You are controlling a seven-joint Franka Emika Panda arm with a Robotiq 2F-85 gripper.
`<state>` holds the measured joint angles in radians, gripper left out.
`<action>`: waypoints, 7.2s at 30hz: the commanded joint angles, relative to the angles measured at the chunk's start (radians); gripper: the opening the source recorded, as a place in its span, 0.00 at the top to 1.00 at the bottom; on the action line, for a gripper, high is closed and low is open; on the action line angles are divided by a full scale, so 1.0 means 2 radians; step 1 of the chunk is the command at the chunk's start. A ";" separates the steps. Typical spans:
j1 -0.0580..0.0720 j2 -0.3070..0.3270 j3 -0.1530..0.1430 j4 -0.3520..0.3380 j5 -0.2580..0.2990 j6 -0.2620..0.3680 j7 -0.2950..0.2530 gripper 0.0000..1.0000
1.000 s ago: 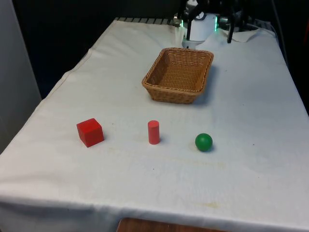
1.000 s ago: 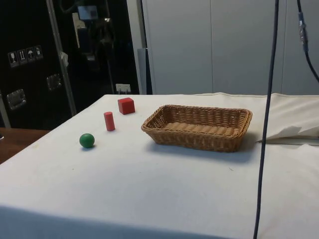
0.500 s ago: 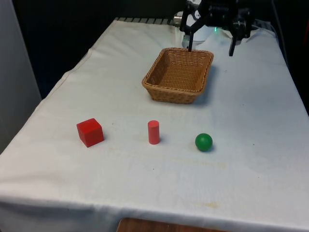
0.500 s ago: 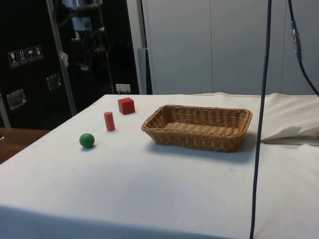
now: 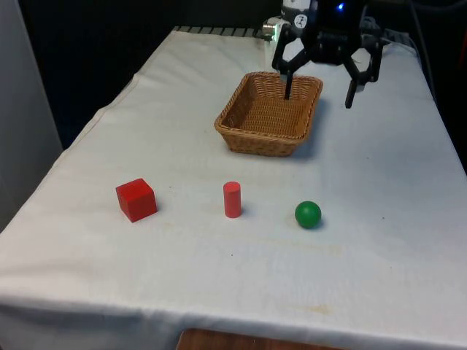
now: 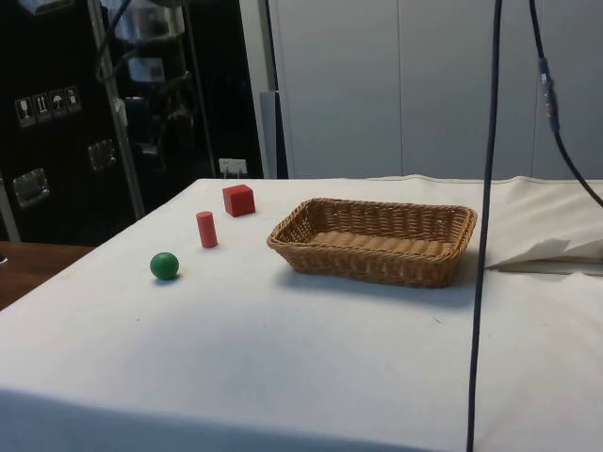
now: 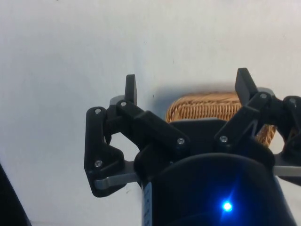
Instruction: Pick up the object to the left of the cylinder and place it into the basket.
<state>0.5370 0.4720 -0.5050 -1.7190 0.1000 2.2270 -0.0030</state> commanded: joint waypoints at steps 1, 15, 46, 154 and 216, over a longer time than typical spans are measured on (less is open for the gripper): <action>-0.004 0.003 0.003 0.001 0.008 0.007 -0.003 0.00; -0.012 0.033 0.005 0.011 0.058 0.031 -0.041 0.00; -0.014 0.123 0.001 0.044 0.132 0.088 -0.089 0.00; -0.006 0.165 -0.039 0.076 0.234 0.082 -0.154 1.00; 0.030 -0.074 -0.044 -0.174 0.090 0.102 -0.147 1.00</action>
<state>0.5850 0.3410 -0.5830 -2.0400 0.3010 2.4110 -0.3060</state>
